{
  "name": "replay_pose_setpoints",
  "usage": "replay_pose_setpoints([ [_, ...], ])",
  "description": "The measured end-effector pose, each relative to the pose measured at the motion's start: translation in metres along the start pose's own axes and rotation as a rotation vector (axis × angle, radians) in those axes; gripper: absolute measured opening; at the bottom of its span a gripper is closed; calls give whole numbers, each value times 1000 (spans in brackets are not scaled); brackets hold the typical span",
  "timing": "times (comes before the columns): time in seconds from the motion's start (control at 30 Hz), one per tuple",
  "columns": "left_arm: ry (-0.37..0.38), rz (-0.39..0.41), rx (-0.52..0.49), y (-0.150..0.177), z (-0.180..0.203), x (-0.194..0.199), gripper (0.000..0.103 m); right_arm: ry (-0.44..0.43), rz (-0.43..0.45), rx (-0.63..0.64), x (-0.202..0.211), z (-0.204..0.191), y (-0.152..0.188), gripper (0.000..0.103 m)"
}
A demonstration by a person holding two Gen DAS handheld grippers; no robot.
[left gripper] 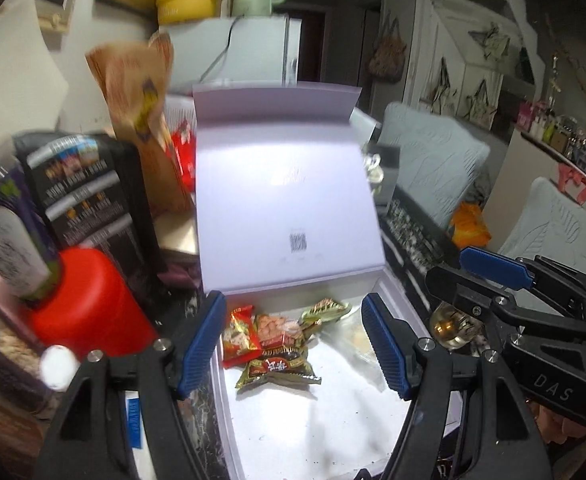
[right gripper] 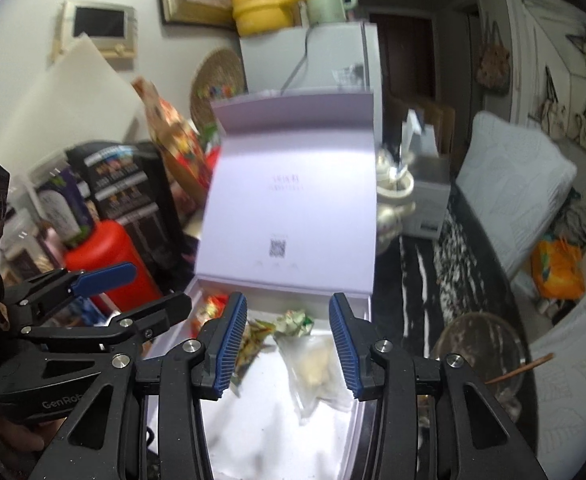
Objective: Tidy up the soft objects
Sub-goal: 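Withdraw both tools from the box back toward the table items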
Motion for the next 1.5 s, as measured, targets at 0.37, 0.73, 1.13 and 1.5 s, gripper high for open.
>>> replay_pose_setpoints([
  [0.37,-8,91,-30,-9,11,60,70,-21,135,57,64,-19,-13,49],
  [0.73,7,140,-58,7,30,112,84,-12,199,68,126,-28,3,49],
  [1.13,115,139,-69,44,68,156,90,23,212,23,194,-16,46,66],
  [1.5,216,53,-78,81,106,156,90,70,198,-42,235,5,89,80],
])
Point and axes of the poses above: each gripper's, at about its wrist camera, not at the fingertips, and x roughly against the way its jaws point, z to its right, y to its underside, the point moved 3 cm from there along -x, roughly the way its jaws point, and after that the axes turned 6 degrees about z, right-handed, at the moved point
